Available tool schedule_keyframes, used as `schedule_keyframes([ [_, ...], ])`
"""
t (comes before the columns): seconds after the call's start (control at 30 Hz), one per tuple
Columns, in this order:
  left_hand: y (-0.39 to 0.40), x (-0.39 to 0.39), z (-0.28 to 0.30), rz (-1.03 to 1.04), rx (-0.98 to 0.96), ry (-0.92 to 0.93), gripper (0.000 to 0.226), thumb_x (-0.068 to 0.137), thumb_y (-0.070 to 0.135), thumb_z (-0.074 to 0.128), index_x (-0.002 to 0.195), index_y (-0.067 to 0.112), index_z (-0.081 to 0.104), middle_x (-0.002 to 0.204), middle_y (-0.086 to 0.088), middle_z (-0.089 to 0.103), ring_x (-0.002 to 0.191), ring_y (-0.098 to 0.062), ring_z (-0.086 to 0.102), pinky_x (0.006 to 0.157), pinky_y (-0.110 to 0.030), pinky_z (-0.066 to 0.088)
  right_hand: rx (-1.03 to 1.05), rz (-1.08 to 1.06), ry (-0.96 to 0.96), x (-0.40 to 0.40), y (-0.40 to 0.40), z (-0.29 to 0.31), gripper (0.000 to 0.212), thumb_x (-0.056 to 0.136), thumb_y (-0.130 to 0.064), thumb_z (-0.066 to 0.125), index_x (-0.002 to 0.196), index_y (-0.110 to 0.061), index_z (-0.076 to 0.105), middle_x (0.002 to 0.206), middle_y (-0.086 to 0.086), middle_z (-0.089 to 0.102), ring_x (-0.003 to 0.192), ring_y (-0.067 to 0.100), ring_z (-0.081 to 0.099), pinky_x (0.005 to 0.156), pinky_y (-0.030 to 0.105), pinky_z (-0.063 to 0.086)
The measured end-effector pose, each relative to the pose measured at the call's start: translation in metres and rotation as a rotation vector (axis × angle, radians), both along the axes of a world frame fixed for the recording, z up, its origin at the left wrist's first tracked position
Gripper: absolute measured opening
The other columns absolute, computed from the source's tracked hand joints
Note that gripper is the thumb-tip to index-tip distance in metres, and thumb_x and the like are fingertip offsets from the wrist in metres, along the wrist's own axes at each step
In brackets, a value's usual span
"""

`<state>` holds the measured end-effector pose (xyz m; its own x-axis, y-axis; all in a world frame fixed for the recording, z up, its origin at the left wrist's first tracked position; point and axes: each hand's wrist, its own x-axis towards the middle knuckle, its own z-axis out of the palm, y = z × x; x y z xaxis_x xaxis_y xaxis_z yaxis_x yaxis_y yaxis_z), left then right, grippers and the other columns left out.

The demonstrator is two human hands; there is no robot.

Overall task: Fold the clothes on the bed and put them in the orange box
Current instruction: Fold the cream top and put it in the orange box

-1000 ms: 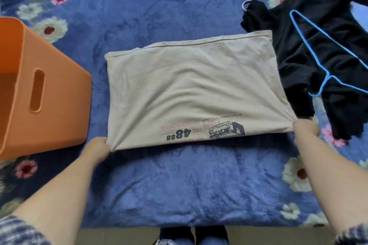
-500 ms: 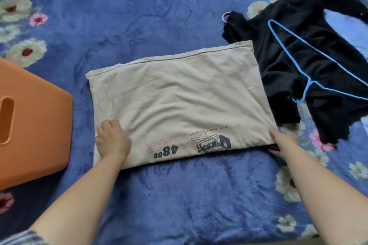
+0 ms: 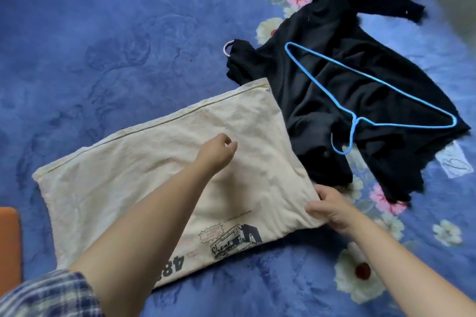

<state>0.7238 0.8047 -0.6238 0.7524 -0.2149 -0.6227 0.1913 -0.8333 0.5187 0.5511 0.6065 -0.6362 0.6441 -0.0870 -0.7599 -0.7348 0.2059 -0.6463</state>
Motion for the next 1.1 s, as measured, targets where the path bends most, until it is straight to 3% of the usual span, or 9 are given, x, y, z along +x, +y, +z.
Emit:
schedule_keyframes([
  [0.13, -0.015, 0.006, 0.002, 0.165, -0.123, 0.105, 0.050, 0.088, 0.045, 0.054, 0.123, 0.010, 0.047, 0.122, -0.013, 0.055, 0.109, -0.029, 0.056, 0.092, -0.040, 0.048, -0.046, 0.160, -0.153, 0.004, 0.010, 0.007, 0.047, 0.033, -0.030, 0.059, 0.078, -0.017, 0.064, 0.062, -0.015, 0.065, 0.059, -0.007, 0.056, 0.058, 0.010, 0.043],
  [0.23, -0.025, 0.010, 0.004, 0.159, -0.115, 0.108, 0.068, 0.083, 0.050, 0.060, 0.134, 0.010, 0.039, 0.129, -0.011, 0.051, 0.116, -0.027, 0.051, 0.097, -0.041, 0.046, -0.152, 0.352, -0.256, 0.005, 0.019, 0.004, 0.053, 0.041, -0.034, 0.048, 0.079, -0.001, 0.064, 0.067, -0.011, 0.056, 0.060, -0.004, 0.046, 0.057, 0.013, 0.036],
  [0.33, -0.038, 0.012, 0.005, 0.133, -0.109, 0.037, 0.082, 0.077, 0.052, 0.066, 0.139, 0.010, 0.032, 0.136, -0.010, 0.046, 0.122, -0.027, 0.048, 0.100, -0.038, 0.043, -0.276, 0.587, -0.311, 0.004, 0.024, -0.005, 0.012, 0.052, -0.024, 0.047, 0.062, -0.022, 0.052, 0.070, -0.019, 0.049, 0.067, -0.003, 0.044, 0.060, 0.013, 0.032],
  [0.37, -0.043, 0.013, 0.005, 0.099, -0.092, -0.008, 0.084, 0.076, 0.050, 0.068, 0.140, 0.008, 0.031, 0.138, -0.009, 0.044, 0.124, -0.026, 0.045, 0.100, -0.034, 0.041, -0.286, 0.607, -0.309, 0.004, 0.024, -0.007, 0.011, 0.054, -0.020, 0.048, 0.060, -0.028, 0.044, 0.072, -0.021, 0.050, 0.069, -0.002, 0.045, 0.062, 0.014, 0.033],
  [0.57, -0.075, 0.014, -0.011, -0.009, 0.083, -0.040, 0.108, 0.063, 0.059, 0.074, 0.143, 0.008, 0.022, 0.146, -0.013, 0.030, 0.131, -0.028, 0.035, 0.105, -0.038, 0.037, -0.196, 0.333, -0.107, -0.008, 0.013, -0.017, 0.039, 0.071, -0.001, 0.073, 0.094, -0.021, 0.048, 0.087, -0.013, 0.058, 0.067, -0.016, 0.055, 0.064, 0.005, 0.041],
  [0.67, -0.090, 0.008, -0.023, -0.062, 0.210, 0.046, 0.122, 0.064, 0.064, 0.070, 0.149, 0.014, -0.001, 0.150, -0.017, 0.015, 0.135, -0.033, 0.026, 0.108, -0.039, 0.032, -0.003, 0.301, 0.040, -0.013, 0.004, -0.027, 0.051, 0.050, -0.023, 0.078, 0.096, -0.012, 0.061, 0.075, -0.013, 0.068, 0.065, -0.009, 0.061, 0.064, 0.010, 0.046],
  [0.8, -0.102, 0.009, -0.032, 0.039, 0.328, -0.036, 0.103, 0.071, 0.045, 0.075, 0.144, 0.008, 0.012, 0.139, -0.017, 0.028, 0.127, -0.032, 0.035, 0.098, -0.035, 0.039, 0.111, 0.334, 0.106, -0.004, -0.003, -0.034, 0.054, 0.041, -0.027, 0.077, 0.090, -0.008, 0.064, 0.076, -0.004, 0.068, 0.067, 0.003, 0.062, 0.067, 0.018, 0.050],
  [1.0, -0.067, 0.029, -0.036, 0.211, 0.022, -0.055, 0.050, 0.076, 0.013, 0.067, 0.119, 0.000, 0.045, 0.116, -0.015, 0.056, 0.107, -0.032, 0.055, 0.085, -0.034, 0.045, 0.162, 0.274, 0.053, 0.003, -0.008, -0.022, 0.056, 0.039, -0.027, 0.077, 0.090, -0.007, 0.065, 0.073, -0.006, 0.070, 0.070, 0.003, 0.064, 0.064, 0.017, 0.049],
  [1.1, -0.046, 0.032, -0.034, 0.341, -0.159, -0.001, 0.032, 0.071, 0.007, 0.058, 0.101, -0.002, 0.059, 0.086, -0.013, 0.062, 0.078, -0.029, 0.060, 0.062, -0.028, 0.048, 0.197, 0.259, 0.012, 0.004, -0.007, -0.011, 0.061, 0.038, -0.029, 0.077, 0.093, -0.006, 0.065, 0.076, -0.004, 0.071, 0.071, 0.005, 0.065, 0.063, 0.018, 0.050],
])
